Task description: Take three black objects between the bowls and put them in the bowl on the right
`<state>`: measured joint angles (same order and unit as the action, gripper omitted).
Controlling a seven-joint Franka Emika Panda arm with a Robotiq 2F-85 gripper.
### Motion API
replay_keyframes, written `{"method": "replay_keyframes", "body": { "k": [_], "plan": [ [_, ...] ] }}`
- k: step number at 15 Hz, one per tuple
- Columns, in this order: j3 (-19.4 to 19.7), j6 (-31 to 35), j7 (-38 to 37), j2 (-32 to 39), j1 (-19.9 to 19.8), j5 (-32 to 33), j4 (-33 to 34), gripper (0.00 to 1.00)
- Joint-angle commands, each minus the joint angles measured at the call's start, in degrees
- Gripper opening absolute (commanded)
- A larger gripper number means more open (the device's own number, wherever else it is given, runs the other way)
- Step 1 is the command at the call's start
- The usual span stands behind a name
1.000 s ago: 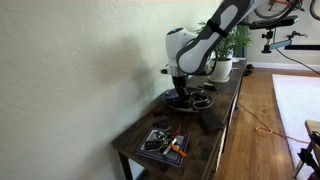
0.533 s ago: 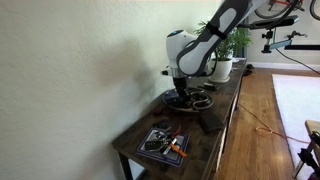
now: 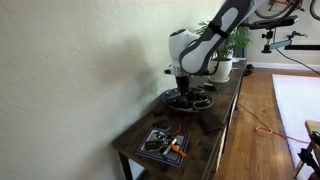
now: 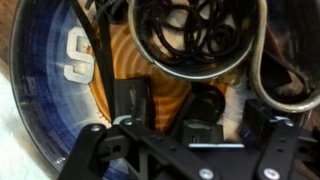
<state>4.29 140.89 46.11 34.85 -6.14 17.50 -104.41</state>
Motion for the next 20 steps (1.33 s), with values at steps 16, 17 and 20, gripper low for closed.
{"method": "replay_keyframes", "body": {
  "k": [16,17,20],
  "plan": [
    [-3.58,-2.28,-0.71,-6.49,1.32,0.02,0.05,1.00],
    [-4.02,-2.32,-0.64,-5.99,1.38,-0.21,0.66,1.00],
    [-5.66,-2.84,0.09,-4.07,1.49,-1.01,3.16,1.00]
  ]
}}
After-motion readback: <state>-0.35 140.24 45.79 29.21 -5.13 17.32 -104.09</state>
